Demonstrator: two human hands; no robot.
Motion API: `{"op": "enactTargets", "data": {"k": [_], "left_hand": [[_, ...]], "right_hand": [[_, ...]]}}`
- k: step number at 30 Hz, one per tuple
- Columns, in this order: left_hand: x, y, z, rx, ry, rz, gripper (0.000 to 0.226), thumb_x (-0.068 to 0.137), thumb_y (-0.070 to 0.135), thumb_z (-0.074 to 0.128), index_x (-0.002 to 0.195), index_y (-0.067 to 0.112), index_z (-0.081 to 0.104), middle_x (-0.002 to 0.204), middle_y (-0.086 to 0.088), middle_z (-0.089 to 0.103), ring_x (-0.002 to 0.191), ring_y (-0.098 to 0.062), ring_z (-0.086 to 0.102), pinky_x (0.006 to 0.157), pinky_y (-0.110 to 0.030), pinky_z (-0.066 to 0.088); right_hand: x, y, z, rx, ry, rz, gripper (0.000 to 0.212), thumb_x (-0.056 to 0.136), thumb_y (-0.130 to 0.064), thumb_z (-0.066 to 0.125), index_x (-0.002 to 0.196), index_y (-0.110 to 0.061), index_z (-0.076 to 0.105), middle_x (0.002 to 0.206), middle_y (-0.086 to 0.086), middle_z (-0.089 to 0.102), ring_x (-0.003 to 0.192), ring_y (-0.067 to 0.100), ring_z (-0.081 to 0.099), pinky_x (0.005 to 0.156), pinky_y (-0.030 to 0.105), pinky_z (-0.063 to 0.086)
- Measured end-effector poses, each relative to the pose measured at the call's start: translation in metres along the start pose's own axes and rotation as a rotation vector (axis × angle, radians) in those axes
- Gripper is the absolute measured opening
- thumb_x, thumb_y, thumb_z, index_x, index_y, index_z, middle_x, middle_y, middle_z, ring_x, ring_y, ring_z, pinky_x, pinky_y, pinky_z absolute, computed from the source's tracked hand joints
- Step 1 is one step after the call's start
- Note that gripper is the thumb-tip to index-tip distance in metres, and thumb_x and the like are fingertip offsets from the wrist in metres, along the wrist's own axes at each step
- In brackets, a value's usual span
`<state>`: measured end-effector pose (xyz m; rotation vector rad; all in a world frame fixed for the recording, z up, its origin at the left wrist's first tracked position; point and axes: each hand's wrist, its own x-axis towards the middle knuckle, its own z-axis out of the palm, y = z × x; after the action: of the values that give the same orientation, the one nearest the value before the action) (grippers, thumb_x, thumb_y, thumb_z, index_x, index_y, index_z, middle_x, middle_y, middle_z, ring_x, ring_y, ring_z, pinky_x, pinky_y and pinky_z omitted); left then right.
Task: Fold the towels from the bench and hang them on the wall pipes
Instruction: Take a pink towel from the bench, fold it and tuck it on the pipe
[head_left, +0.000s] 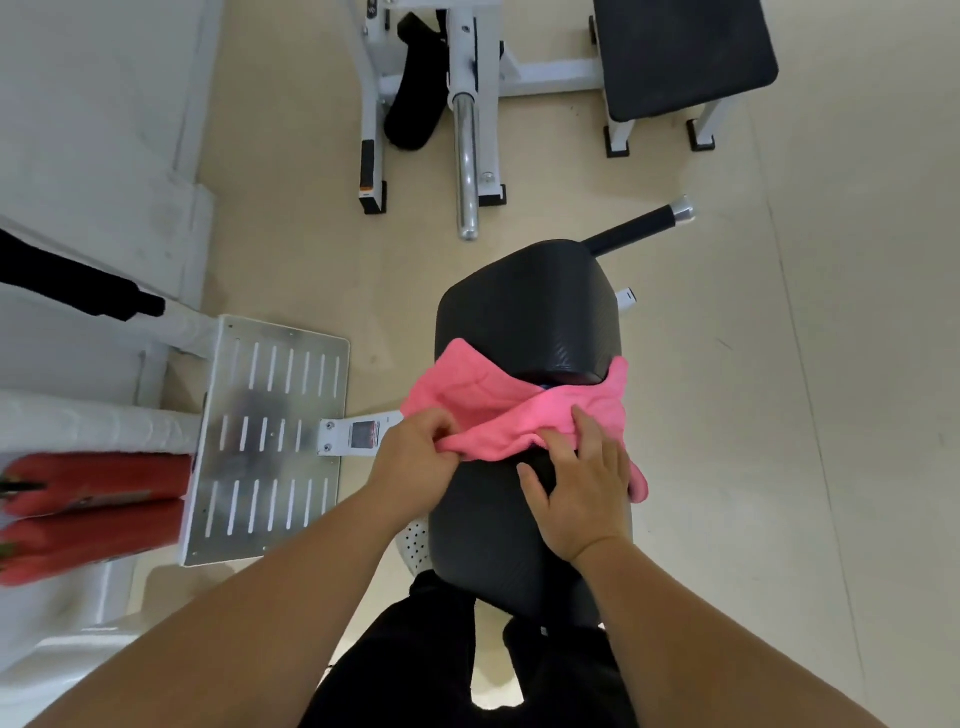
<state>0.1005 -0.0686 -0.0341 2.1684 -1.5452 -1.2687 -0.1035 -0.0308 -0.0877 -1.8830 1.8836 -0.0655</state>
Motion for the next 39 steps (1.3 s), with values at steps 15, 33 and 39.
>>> {"op": "enactTargets", "data": {"k": [15,33,39], "left_hand": [[-0.141,0.110,-0.106,-0.241,0.209,0.316,0.030,0.082,-0.008,0.056,0.078,0.018,0.070,0.075,-0.001,0.069,0.073,-0.020,0.064,0.072,-0.035,0.056],[-0.335,0.032,-0.220,-0.310,0.853,0.094,0.021,0.075,0.002,0.070,0.067,0.021,0.072,0.064,0.008,0.071,0.057,-0.002,0.057,0.058,-0.022,0.046],[-0.395,-0.040,-0.247,-0.388,0.944,0.022,0.013,0.071,0.009,0.072,0.068,0.021,0.075,0.067,0.002,0.073,0.059,-0.010,0.062,0.059,-0.028,0.048]], "right_hand": [[-0.010,-0.082,-0.181,0.300,-0.077,-0.547,0.031,0.094,-0.065,0.041,0.087,-0.040,0.057,0.082,-0.016,0.062,0.083,0.008,0.061,0.084,0.044,0.049],[-0.132,-0.288,-0.209,0.767,-0.301,-1.067,0.008,0.089,-0.025,0.073,0.091,-0.017,0.073,0.087,-0.005,0.071,0.082,0.008,0.066,0.080,0.027,0.054],[-0.174,-0.356,-0.170,0.643,-0.601,-1.135,0.009,0.088,-0.018,0.071,0.093,-0.018,0.063,0.081,-0.003,0.060,0.075,0.009,0.056,0.076,0.032,0.050]]}}
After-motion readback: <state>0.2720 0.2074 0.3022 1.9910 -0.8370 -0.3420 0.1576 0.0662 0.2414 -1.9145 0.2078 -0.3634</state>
